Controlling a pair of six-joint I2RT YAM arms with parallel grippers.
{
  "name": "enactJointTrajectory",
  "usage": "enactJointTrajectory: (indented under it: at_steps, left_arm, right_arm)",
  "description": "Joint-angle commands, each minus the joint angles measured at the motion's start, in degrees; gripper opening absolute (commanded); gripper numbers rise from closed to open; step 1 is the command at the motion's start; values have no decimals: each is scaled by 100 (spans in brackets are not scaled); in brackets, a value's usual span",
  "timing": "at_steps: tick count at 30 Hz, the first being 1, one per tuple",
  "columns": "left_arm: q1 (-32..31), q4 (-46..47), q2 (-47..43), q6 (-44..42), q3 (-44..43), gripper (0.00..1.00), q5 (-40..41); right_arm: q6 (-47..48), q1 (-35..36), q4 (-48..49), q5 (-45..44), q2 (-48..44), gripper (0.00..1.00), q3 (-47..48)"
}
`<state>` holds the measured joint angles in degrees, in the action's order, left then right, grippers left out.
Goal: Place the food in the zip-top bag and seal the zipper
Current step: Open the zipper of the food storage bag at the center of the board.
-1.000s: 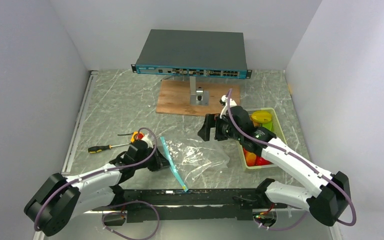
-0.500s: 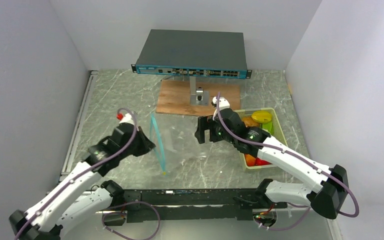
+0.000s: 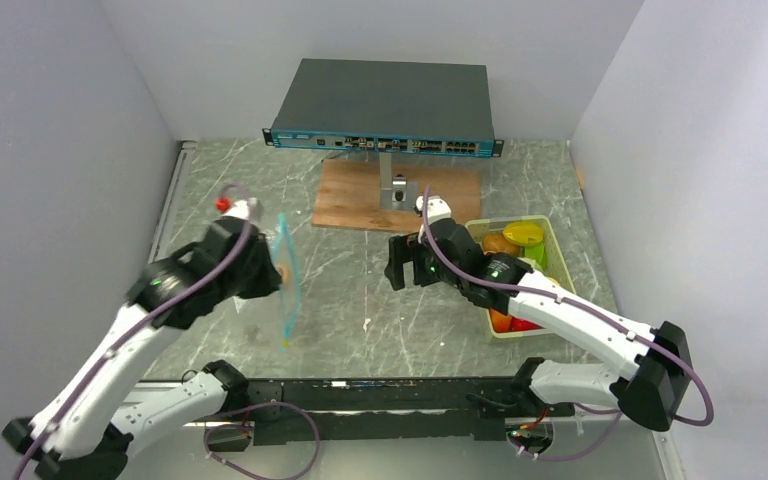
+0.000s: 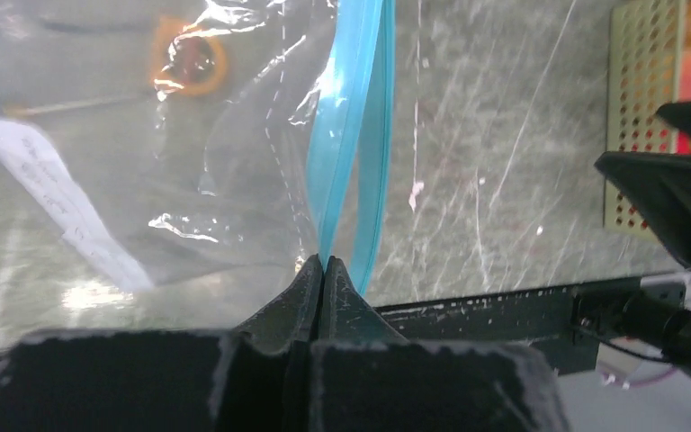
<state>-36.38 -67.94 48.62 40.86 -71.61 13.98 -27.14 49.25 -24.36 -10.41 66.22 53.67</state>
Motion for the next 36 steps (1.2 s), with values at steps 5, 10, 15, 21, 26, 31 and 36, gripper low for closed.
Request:
enactJointTrajectory:
  at_steps: [5,10,15,21,26,31,36]
  left_arm:
    - [-72,2356,719,231,1536,0,-1657]
    - [-167,2696,877,330,1582,0,-1865]
    - [-276,2704,948,368,1515,0,-1840]
    - [-380,2685,893,392,1468,0,-1879]
    - [-455,2589,816,414,1435,0,-1824]
    - [-491,2380,709,372,1389,0,-1693]
    - [-501,2073,662,260,1294,0,-1486]
  right_arm:
    - [-366,471,681,85,-52,100,12]
    - [-1115,611,1602,527,-1,98,-411]
    - [-1800,711,2724,732,116,89,-800]
    - [-1841,752,3154,1000,596,79,-726]
    - [-1834,777,3463,1295,970,65,-696]
    - [-1656,888,3438,1169,1286,63,-510]
    - [-1535,941,3456,1362,1594,32,-294]
